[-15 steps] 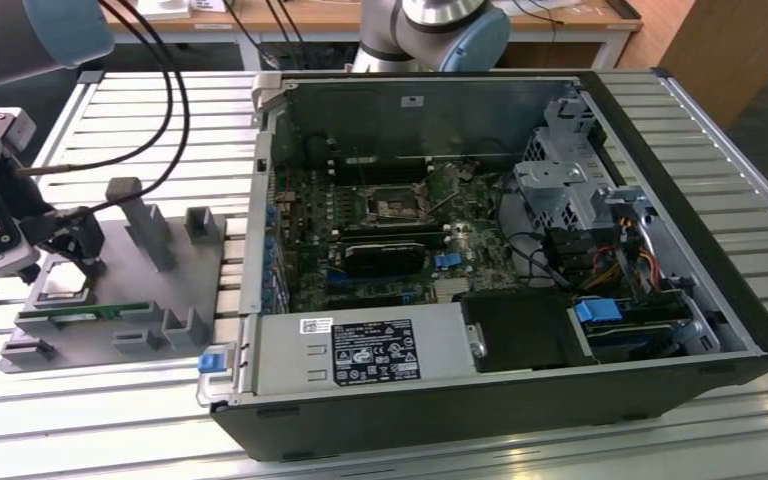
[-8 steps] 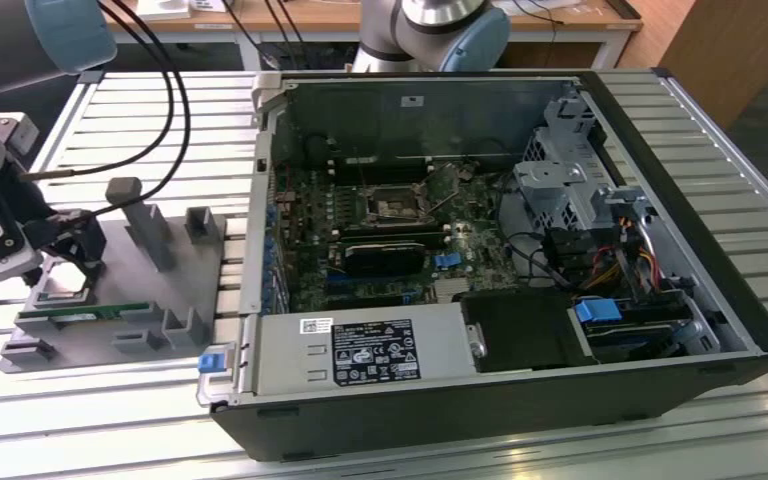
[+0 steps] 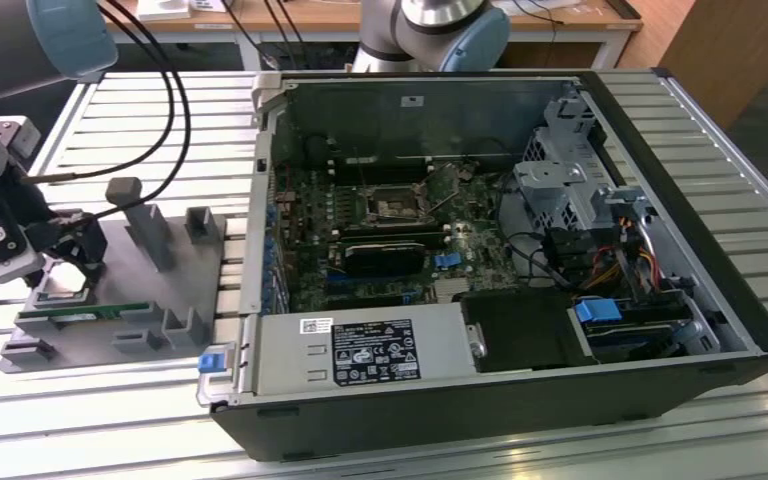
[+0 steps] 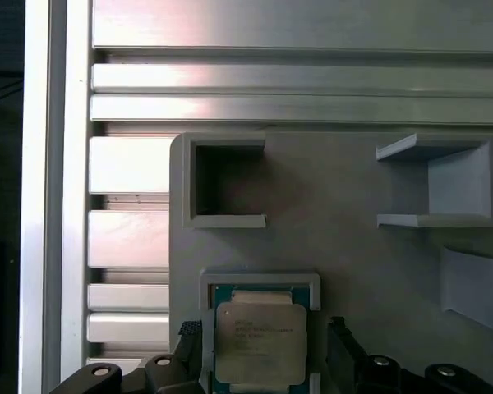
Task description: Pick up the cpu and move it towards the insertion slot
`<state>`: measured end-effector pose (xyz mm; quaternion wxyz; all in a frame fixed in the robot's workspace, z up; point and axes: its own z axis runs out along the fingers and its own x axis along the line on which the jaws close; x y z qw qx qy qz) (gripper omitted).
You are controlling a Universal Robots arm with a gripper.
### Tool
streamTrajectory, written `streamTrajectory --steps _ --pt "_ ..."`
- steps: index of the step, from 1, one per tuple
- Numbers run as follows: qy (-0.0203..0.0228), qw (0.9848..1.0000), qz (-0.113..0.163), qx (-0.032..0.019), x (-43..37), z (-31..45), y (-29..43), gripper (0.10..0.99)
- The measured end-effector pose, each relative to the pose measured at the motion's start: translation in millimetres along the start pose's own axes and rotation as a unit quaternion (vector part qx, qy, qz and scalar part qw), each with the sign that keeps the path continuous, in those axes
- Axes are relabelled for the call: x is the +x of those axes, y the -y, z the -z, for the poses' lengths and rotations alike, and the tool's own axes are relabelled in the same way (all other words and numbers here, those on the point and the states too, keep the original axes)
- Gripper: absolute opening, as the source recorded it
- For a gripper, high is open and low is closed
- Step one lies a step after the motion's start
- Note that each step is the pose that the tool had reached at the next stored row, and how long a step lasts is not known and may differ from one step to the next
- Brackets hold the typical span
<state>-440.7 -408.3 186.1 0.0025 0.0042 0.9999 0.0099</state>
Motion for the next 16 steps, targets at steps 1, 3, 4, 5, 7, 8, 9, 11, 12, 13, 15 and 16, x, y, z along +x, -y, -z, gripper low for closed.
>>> streamTrajectory --steps 1,3,4,5,7,8,9,11,12,13,15,16 --pt "0.0000 1.0000 0.000 0.0000 0.2 -0.4 -0.2 0.706" --pt "0.0000 1.0000 0.000 0.0000 0.6 -1.2 -0.4 0.706" --pt "0.0000 1.0000 0.000 0.0000 0.8 -1.6 -0.5 0.686" --pt "0.0000 1.0000 0.000 0.0000 1.0 -2.0 -0.5 0.686" --pt "0.0001 1.0000 0.000 0.0000 1.3 -2.8 -0.6 0.620" --pt "0.0000 1.0000 0.000 0.0000 1.4 -3.0 -0.6 0.620" --pt "0.0000 1.0000 0.000 0.0000 1.5 -3.2 -0.6 0.620" --pt "-0.0001 1.0000 0.001 0.0000 1.7 -3.3 -0.6 0.620" --pt "0.0000 1.0000 0.001 0.0000 1.7 -3.4 -0.6 0.620" --pt "-0.0001 1.0000 0.003 0.0000 1.7 -3.4 -0.6 0.620" --pt "-0.0001 1.0000 0.004 0.0000 1.7 -3.4 -0.7 0.612" --pt "-0.0001 1.0000 0.004 0.0000 1.7 -3.5 -0.7 0.612"
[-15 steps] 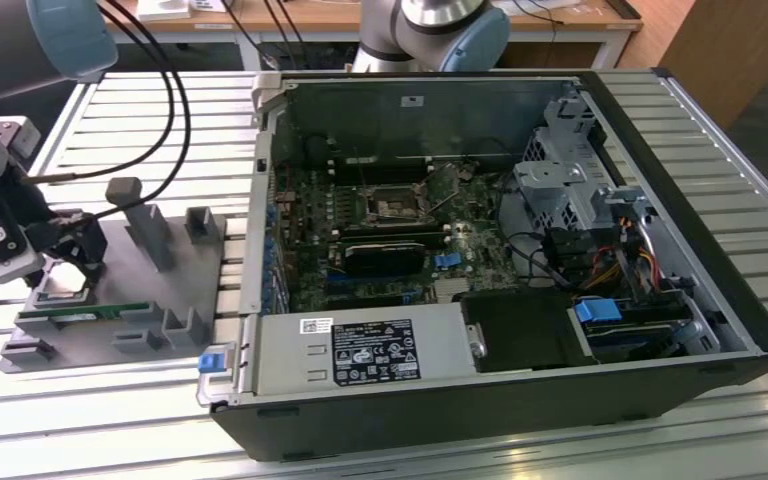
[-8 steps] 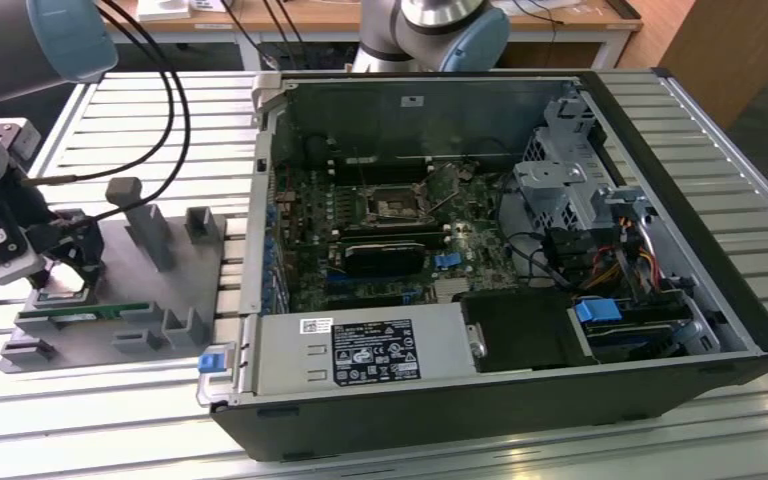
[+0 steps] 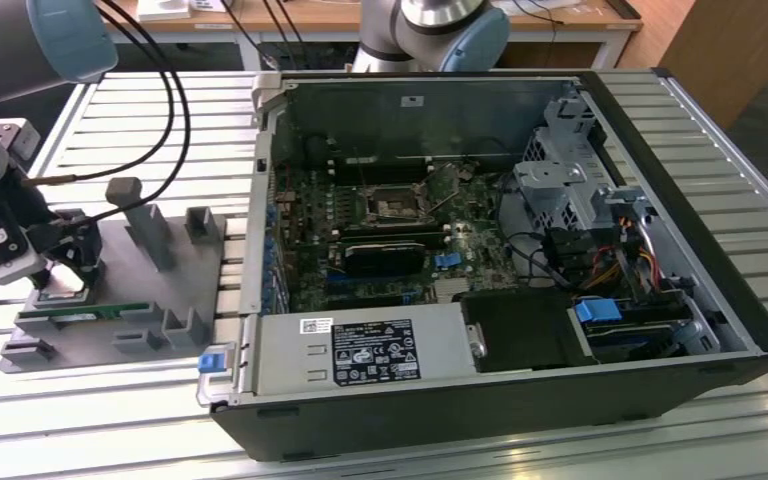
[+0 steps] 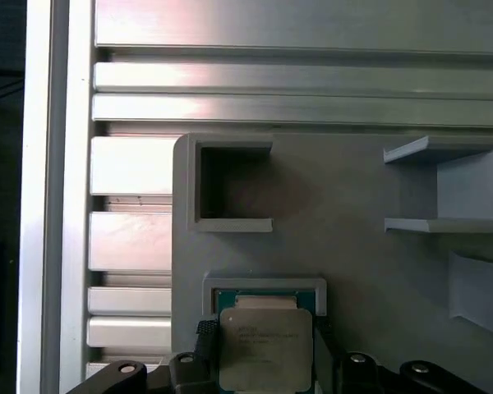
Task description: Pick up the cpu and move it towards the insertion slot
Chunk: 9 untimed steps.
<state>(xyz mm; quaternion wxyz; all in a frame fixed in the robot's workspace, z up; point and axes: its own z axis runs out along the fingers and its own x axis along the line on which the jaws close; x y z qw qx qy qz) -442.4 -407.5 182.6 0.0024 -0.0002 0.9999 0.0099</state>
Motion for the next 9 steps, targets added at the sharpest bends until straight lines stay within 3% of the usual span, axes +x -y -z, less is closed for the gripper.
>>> streamTrajectory --steps 1,9 --pt "0.0000 1.0000 0.000 0.0000 0.0 0.0 0.0 0.545" --pt "0.0001 1.0000 0.000 -0.0001 0.0 3.9 -0.2 0.545"
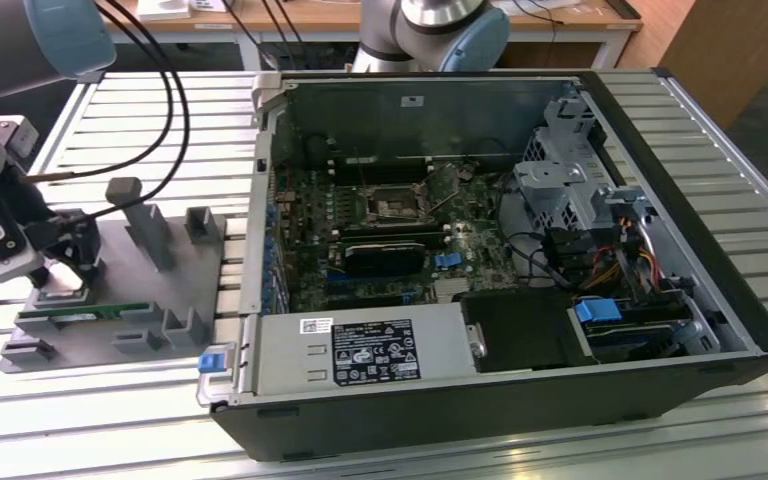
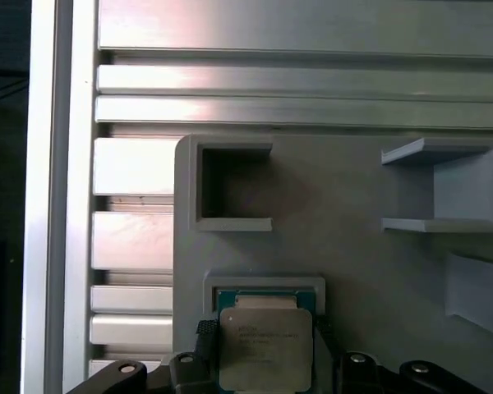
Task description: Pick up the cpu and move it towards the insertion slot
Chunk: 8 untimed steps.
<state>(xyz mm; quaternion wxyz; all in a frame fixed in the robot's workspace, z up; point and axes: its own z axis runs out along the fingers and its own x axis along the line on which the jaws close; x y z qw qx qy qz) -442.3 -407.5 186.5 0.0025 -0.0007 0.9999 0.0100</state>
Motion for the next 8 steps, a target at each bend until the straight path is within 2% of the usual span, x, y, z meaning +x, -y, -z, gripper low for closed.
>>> streamTrajectory --steps 8 --pt "0.0000 1.0000 0.000 0.0002 0.0 9.3 -0.2 0.545"
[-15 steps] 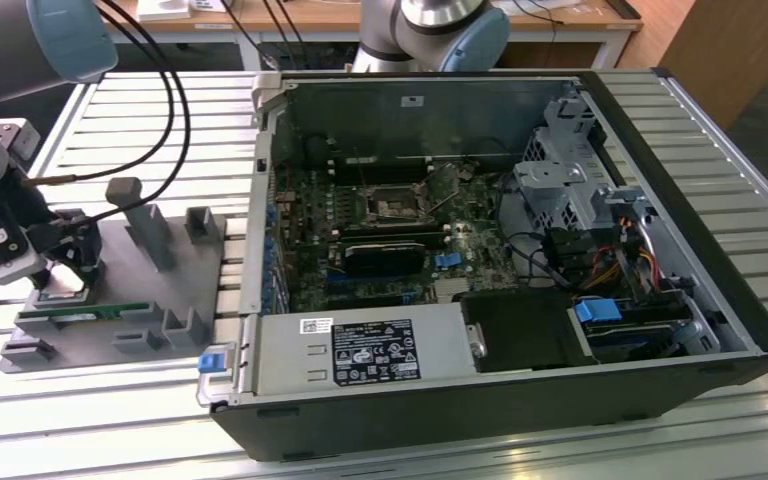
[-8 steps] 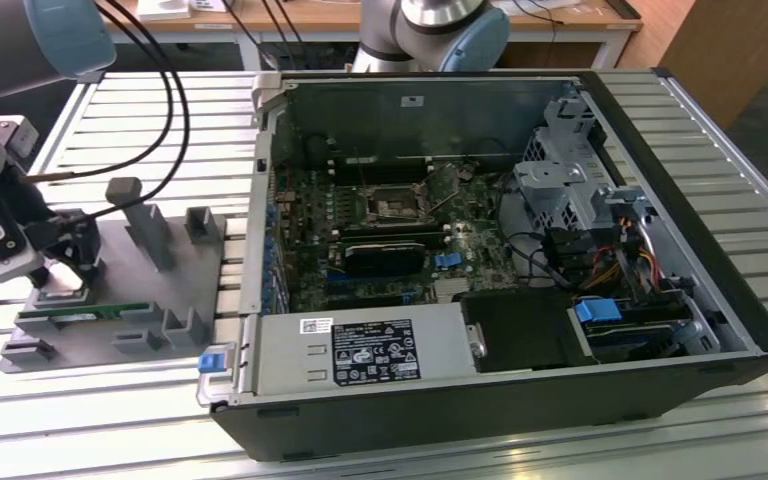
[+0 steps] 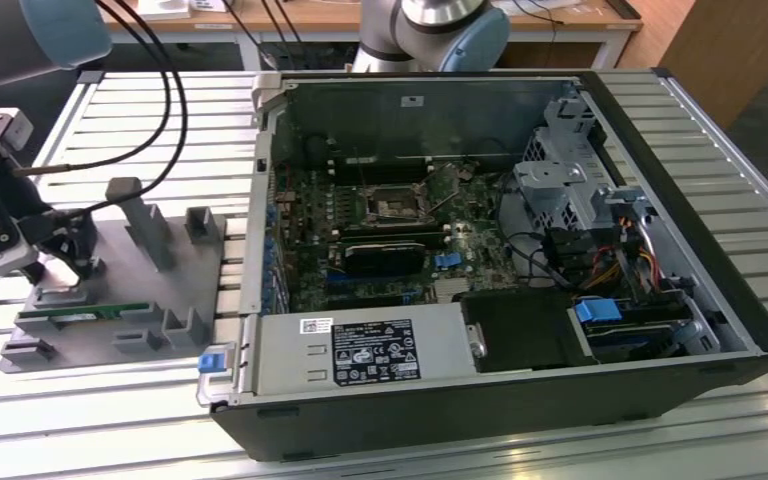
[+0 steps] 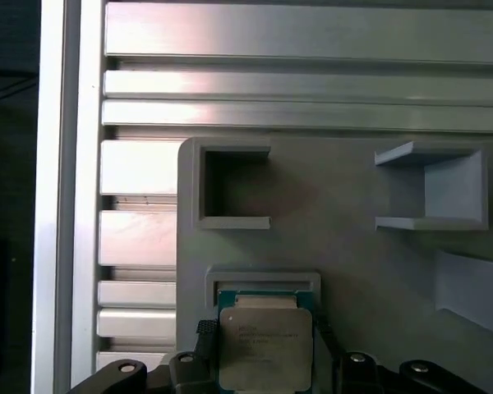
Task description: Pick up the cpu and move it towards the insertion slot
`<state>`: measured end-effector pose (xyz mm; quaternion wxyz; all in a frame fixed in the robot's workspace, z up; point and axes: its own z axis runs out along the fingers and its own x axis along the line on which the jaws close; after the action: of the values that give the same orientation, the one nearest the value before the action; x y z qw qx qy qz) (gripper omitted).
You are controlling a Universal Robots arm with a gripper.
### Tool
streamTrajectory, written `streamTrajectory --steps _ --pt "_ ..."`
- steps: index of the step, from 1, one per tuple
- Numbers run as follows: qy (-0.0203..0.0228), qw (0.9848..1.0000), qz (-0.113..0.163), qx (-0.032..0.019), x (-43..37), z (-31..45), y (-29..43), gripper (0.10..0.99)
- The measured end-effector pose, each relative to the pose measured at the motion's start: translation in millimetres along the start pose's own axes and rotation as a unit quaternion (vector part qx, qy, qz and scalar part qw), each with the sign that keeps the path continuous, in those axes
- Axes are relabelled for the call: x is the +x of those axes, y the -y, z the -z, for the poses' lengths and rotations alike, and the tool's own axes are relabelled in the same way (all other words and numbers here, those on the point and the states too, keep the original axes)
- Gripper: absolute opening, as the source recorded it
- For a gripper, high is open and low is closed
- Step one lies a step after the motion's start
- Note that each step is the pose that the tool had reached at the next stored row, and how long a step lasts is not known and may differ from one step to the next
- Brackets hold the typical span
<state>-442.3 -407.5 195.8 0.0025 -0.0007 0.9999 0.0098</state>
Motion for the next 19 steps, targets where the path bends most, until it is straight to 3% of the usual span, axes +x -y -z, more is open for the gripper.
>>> streamTrajectory --steps 19 --pt "0.0000 1.0000 0.000 -0.0006 -0.1 20.0 -0.4 0.545"
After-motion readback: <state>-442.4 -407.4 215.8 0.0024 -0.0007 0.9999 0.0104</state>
